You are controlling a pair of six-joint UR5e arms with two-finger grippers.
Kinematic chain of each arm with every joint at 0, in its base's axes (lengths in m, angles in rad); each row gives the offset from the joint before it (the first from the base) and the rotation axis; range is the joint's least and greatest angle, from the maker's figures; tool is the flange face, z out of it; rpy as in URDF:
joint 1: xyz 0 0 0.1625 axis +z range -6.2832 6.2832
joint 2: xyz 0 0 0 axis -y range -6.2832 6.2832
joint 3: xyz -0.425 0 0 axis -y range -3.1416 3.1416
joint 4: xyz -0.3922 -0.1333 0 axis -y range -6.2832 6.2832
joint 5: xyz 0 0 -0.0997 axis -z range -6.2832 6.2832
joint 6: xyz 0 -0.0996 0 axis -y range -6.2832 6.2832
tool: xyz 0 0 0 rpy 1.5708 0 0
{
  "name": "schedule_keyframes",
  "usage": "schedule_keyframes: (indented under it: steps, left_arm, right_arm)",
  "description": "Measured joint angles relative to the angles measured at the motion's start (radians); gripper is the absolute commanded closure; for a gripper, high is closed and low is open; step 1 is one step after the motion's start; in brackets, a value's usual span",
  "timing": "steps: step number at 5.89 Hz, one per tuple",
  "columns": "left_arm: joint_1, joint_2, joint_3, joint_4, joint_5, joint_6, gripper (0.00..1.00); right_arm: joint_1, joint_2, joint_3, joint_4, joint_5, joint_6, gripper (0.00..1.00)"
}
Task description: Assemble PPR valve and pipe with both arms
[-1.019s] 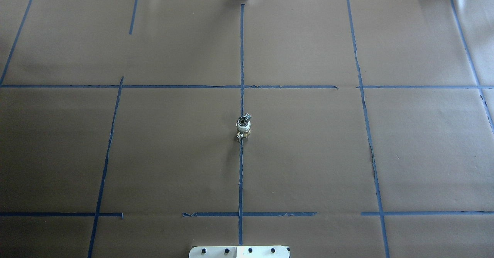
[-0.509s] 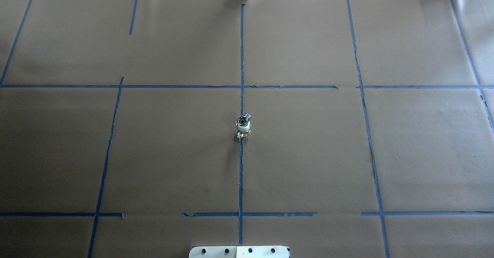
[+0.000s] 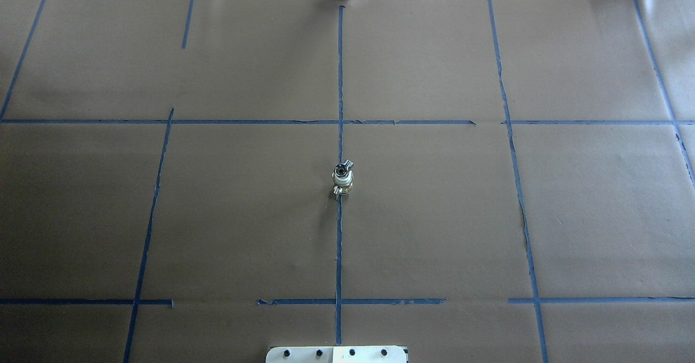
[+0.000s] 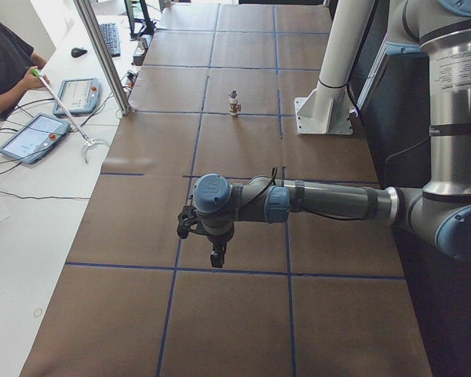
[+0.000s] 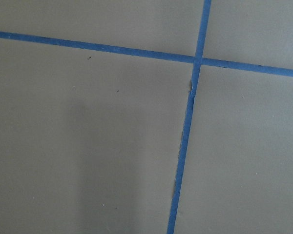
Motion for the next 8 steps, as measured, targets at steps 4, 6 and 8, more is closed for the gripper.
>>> schedule_keyframes:
  steps: [4,6,8]
  left_arm:
    - [0.000,0.009,-0.010,-0.042,0.012,0.000,0.00]
    - [0.002,0.008,-0.012,-0.038,0.013,0.001,0.00]
    - [0.002,0.007,-0.016,-0.037,0.013,0.001,0.00]
  right_arm:
    - [0.000,0.015,-0.026,0.014,0.002,-0.008,0.00]
    - [0.000,0.028,-0.033,0.047,0.000,-0.004,0.00]
    - [0.000,0.030,-0.041,0.051,0.001,0.004,0.00]
